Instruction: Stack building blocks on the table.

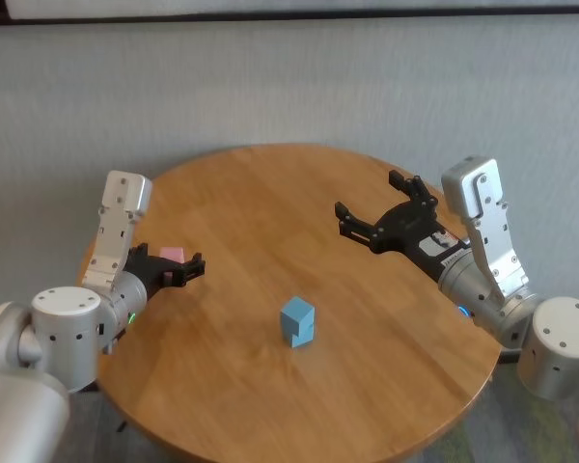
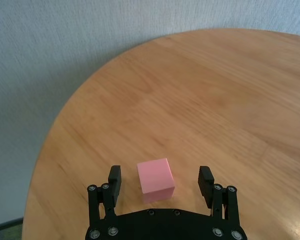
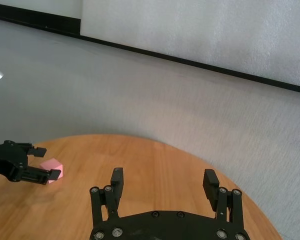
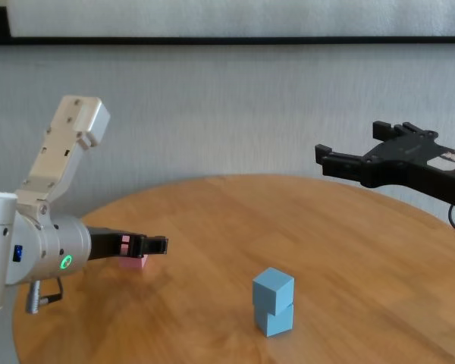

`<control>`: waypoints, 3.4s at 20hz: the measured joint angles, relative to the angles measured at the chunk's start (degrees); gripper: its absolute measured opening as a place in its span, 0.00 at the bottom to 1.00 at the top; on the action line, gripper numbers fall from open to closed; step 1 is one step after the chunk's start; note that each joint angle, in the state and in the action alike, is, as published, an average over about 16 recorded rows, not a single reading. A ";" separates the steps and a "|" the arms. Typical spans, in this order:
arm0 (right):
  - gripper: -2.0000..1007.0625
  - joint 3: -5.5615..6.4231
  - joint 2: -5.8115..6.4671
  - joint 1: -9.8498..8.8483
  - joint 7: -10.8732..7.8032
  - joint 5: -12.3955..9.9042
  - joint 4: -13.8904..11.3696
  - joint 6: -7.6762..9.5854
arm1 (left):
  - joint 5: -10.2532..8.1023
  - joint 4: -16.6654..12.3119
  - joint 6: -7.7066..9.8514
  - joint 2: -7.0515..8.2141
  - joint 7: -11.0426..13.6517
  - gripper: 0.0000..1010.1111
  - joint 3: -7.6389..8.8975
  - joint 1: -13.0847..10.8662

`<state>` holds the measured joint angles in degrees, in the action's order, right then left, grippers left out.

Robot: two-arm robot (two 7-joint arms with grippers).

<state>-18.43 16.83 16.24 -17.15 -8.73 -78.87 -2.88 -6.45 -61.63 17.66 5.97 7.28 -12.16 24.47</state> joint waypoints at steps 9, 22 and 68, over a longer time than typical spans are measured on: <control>1.00 0.00 0.00 0.00 0.00 0.00 0.00 0.00 | 0.34 3.19 0.14 -0.49 2.07 0.99 0.84 1.82; 1.00 0.00 0.00 0.00 0.00 0.00 0.00 0.00 | 0.83 5.33 2.59 -0.49 4.16 0.99 0.84 3.53; 1.00 0.00 0.00 0.00 0.00 0.00 0.00 0.00 | 1.54 0.52 1.22 0.34 5.89 0.40 -0.62 1.43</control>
<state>-18.43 16.83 16.24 -17.15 -8.72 -78.87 -2.88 -4.91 -61.11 18.88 6.31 13.17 -12.77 25.89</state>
